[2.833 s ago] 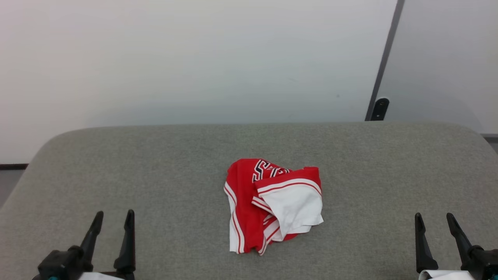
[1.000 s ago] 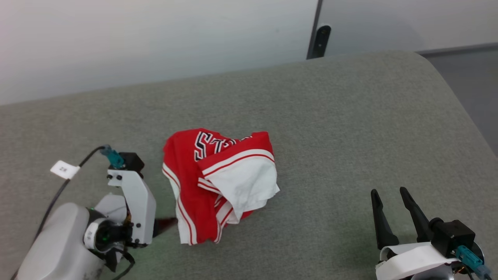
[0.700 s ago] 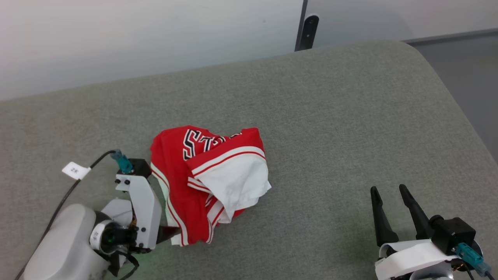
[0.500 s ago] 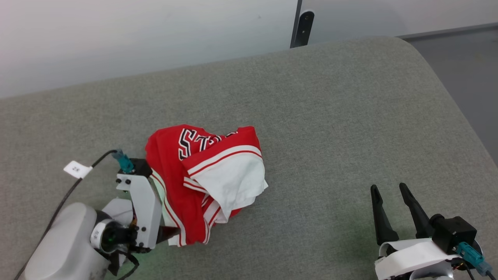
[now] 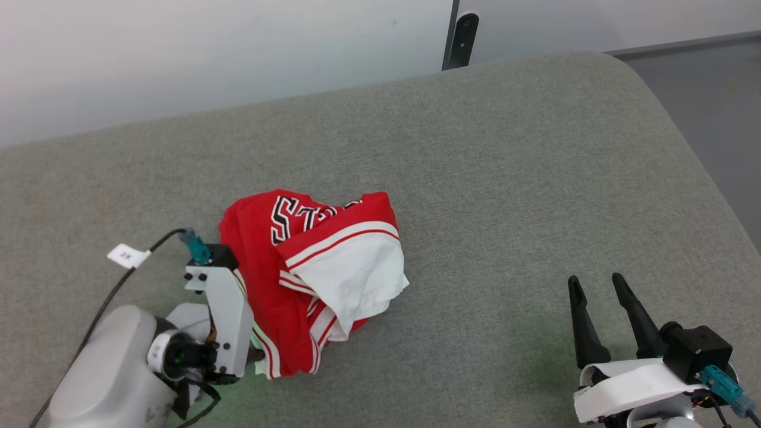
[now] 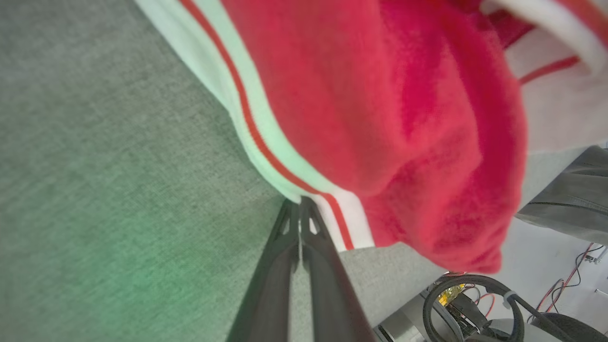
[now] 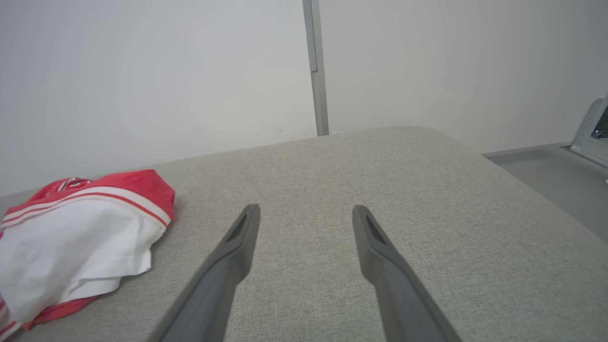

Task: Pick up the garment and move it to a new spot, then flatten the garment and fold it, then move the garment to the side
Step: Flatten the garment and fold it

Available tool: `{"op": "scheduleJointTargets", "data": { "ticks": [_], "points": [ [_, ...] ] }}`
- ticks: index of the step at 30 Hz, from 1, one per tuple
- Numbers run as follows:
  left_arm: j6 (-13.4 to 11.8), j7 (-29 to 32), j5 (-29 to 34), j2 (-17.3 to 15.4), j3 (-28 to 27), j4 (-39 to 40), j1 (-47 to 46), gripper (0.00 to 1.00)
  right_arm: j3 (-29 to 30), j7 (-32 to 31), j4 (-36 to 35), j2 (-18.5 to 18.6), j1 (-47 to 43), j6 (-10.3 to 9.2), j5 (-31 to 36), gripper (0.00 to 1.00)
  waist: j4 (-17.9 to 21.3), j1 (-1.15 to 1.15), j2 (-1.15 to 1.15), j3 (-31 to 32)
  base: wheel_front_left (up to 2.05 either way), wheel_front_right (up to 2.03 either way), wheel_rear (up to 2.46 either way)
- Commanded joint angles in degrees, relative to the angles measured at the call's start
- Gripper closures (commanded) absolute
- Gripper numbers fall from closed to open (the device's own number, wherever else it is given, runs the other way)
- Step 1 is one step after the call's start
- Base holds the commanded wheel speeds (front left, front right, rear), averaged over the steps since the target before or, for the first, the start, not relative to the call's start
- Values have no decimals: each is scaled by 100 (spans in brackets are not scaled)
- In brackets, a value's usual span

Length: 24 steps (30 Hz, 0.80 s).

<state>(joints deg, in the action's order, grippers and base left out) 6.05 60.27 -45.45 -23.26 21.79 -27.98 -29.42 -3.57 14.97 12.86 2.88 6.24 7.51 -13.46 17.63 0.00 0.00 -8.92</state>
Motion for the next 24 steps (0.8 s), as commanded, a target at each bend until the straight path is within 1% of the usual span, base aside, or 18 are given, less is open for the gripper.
{"op": "scheduleJointTargets", "data": {
  "ticks": [1, 5, 10, 13, 19, 22, 24],
  "points": [
    [-5, 82, 8, 91, 130, -127, 134, 100, 19, 29, 9, -1, 64, -4, 28, 0, -7, 0, 0, 14, 0, 0, 0],
    [-13, 114, 51, -9, 136, -134, 30, 100, 39, 29, 6, -1, 40, -4, 37, 0, -31, 0, 0, 56, 0, 0, 0],
    [19, 198, 186, -347, 162, 4, -71, 100, 79, 29, -6, -1, -67, -4, 57, 0, -110, 0, 0, 130, 0, 0, 0],
    [32, 242, 318, -647, 192, 185, -88, 100, 109, 29, -4, -1, -116, -4, 82, 0, -184, 0, 0, 187, 0, 0, 0],
    [49, 252, 607, -1367, 156, 532, -48, 100, 124, 29, 7, -1, -198, -4, 159, 0, -375, 0, 0, 305, 0, 0, 0],
    [63, 179, 747, -1719, 132, 641, 37, 100, 108, 29, 27, -1, -192, -4, 200, 0, -454, 0, 0, 342, 0, 0, 0],
    [74, 109, 824, -1887, 133, 634, 74, 100, 86, 29, 48, -1, -177, -4, 221, 0, -494, 0, 0, 355, 0, 0, 0]
  ]
}}
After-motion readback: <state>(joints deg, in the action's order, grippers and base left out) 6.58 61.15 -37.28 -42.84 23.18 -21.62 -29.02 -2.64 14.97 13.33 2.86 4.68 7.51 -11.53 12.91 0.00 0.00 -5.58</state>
